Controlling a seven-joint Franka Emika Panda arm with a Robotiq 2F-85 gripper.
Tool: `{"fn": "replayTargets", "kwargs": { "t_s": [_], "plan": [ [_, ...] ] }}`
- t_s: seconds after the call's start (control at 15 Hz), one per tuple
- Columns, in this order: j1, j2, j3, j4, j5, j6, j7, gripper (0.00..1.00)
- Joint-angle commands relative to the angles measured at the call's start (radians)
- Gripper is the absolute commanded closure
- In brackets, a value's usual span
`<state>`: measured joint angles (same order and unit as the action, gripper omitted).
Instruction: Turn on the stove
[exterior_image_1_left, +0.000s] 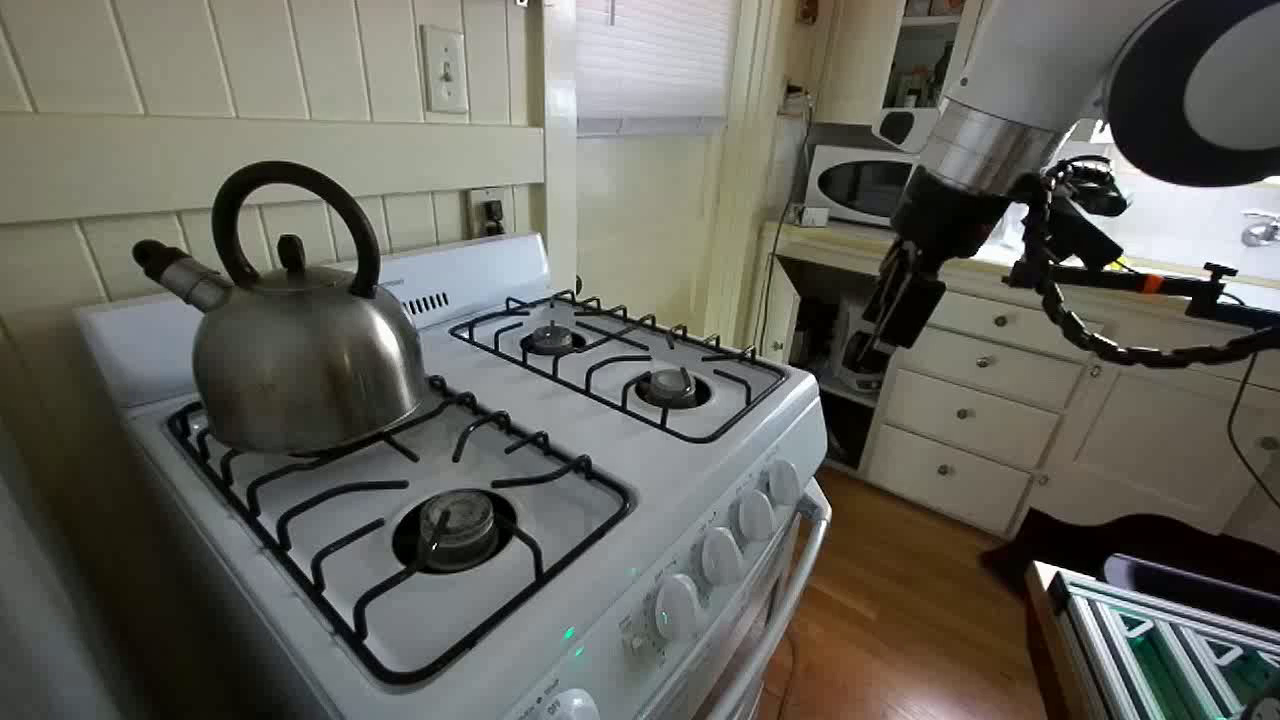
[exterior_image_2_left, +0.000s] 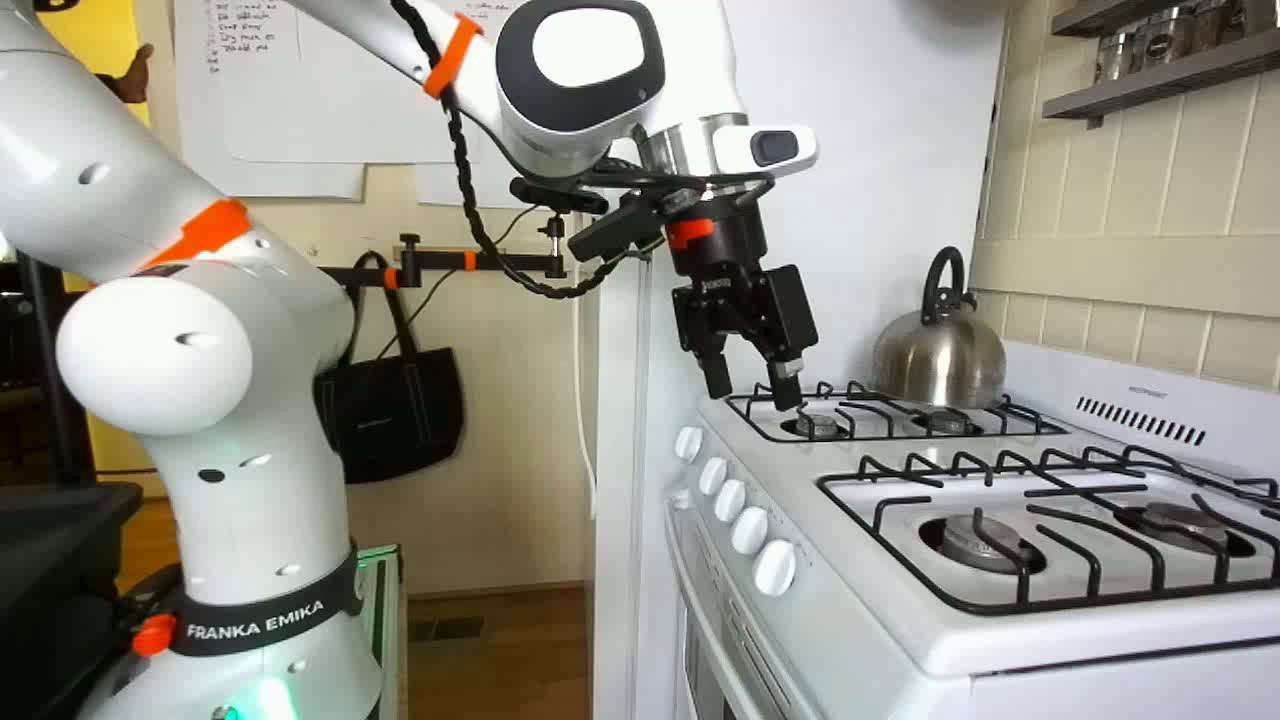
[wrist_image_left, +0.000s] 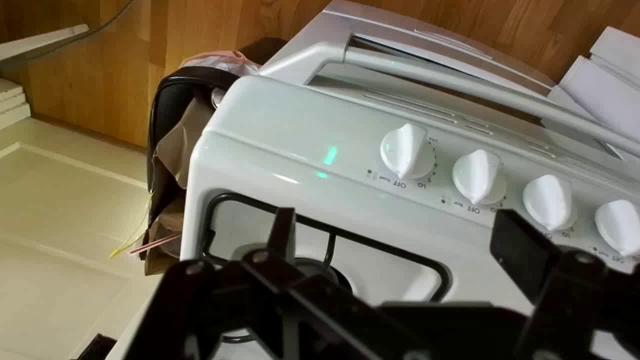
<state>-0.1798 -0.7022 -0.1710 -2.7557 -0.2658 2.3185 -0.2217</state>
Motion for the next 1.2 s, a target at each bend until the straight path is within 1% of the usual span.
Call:
{"fn": "replayTargets", "kwargs": {
  "t_s": [0.0, 0.4, 0.67, 0.8, 1.0, 1.13],
  "plan": [
    [-0.001, 0.001, 0.002, -0.001, 0.002, -0.004, -0.001, 0.00],
    [-0.001, 0.005, 0.002, -0.004, 0.002, -0.004, -0.001, 0.00],
    [0.101, -0.001, 0.044, 0.006, 0.029, 0.042, -0.039, 0.00],
    [0.159, 0.005, 0.054, 0.010, 0.048, 0.069, -0.068, 0.00],
    [0.253, 0.028, 0.047, 0.013, 0.091, 0.109, -0.129, 0.00],
    [0.320, 0.051, 0.028, 0.022, 0.142, 0.133, -0.186, 0.00]
  ]
}}
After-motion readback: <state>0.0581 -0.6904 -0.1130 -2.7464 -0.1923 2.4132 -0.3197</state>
